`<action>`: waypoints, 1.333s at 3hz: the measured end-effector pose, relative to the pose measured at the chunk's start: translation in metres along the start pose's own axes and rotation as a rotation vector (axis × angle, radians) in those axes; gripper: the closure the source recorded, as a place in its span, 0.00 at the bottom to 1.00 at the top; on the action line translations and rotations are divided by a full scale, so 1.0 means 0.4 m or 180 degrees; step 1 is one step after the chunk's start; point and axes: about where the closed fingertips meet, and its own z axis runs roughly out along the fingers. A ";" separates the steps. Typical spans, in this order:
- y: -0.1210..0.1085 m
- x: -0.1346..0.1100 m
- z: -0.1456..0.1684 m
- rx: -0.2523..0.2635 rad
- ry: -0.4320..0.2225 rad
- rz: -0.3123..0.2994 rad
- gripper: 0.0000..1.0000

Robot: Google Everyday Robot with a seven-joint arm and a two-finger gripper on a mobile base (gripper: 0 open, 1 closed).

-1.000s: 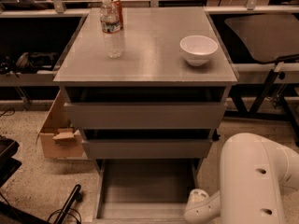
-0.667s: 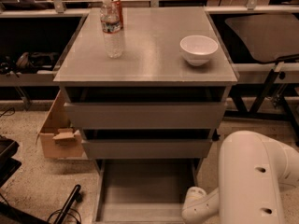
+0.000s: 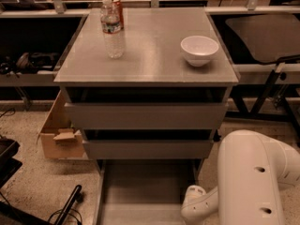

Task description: Open bottom drawer

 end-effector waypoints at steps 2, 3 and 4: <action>0.014 0.005 -0.004 -0.0045 0.0059 0.0015 1.00; 0.016 0.006 -0.002 -0.0061 0.0078 0.0019 1.00; 0.016 0.006 -0.002 -0.0061 0.0078 0.0019 0.82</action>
Offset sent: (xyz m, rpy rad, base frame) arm -0.1653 -0.0154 0.1132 -0.3967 0.2986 -0.0608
